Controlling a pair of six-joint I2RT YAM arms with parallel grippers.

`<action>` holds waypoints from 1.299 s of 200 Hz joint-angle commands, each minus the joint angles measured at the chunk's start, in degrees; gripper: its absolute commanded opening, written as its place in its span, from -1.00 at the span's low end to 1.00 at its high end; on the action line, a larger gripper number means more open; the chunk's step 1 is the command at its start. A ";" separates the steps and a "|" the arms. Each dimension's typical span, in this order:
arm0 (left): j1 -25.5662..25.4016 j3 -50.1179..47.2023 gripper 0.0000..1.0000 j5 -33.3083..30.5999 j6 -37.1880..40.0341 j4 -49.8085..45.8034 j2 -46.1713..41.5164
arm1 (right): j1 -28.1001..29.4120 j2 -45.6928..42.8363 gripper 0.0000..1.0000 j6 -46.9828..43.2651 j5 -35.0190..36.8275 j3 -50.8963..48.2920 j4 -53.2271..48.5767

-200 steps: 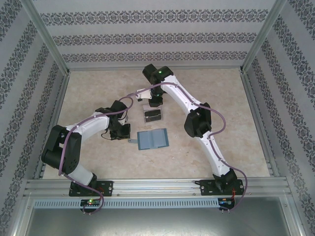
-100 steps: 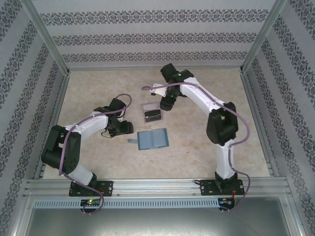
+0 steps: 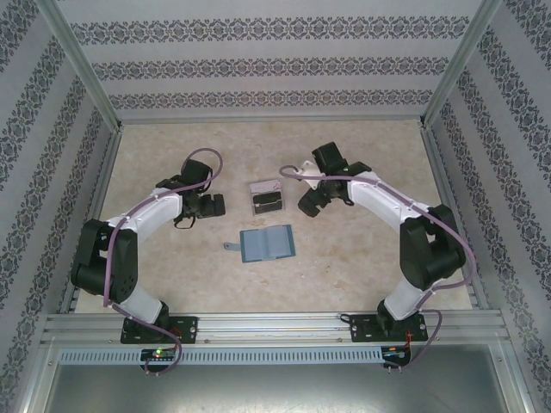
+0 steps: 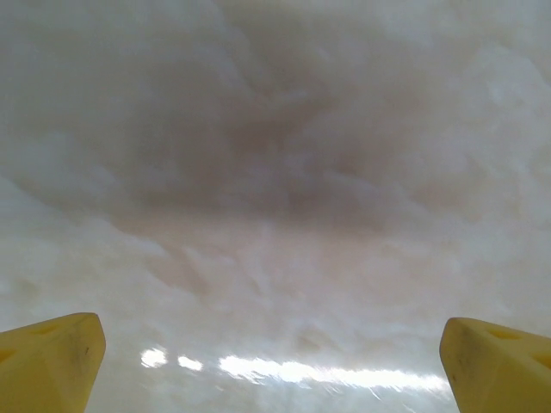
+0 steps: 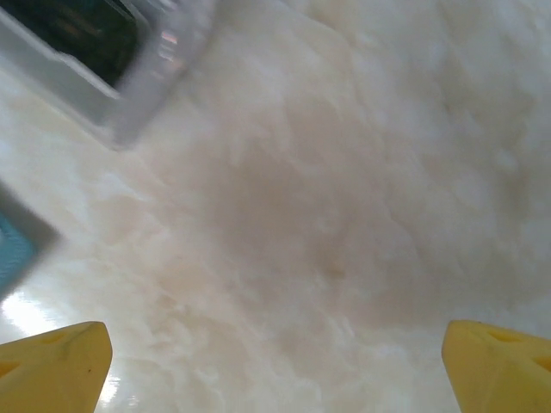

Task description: Take the credit cards out of the card holder

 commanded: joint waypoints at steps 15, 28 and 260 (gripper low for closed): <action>1.48 0.27 1.00 -16.49 5.83 6.84 -1.96 | -4.81 -6.43 0.96 10.45 6.48 -10.85 16.11; 1.96 -1.54 1.00 -20.95 7.58 10.54 -3.21 | -7.18 -8.03 0.96 12.72 6.76 -14.79 20.97; 15.42 -35.28 1.00 2.19 22.43 81.58 -0.59 | -22.12 -8.84 0.96 25.63 3.63 -45.62 79.66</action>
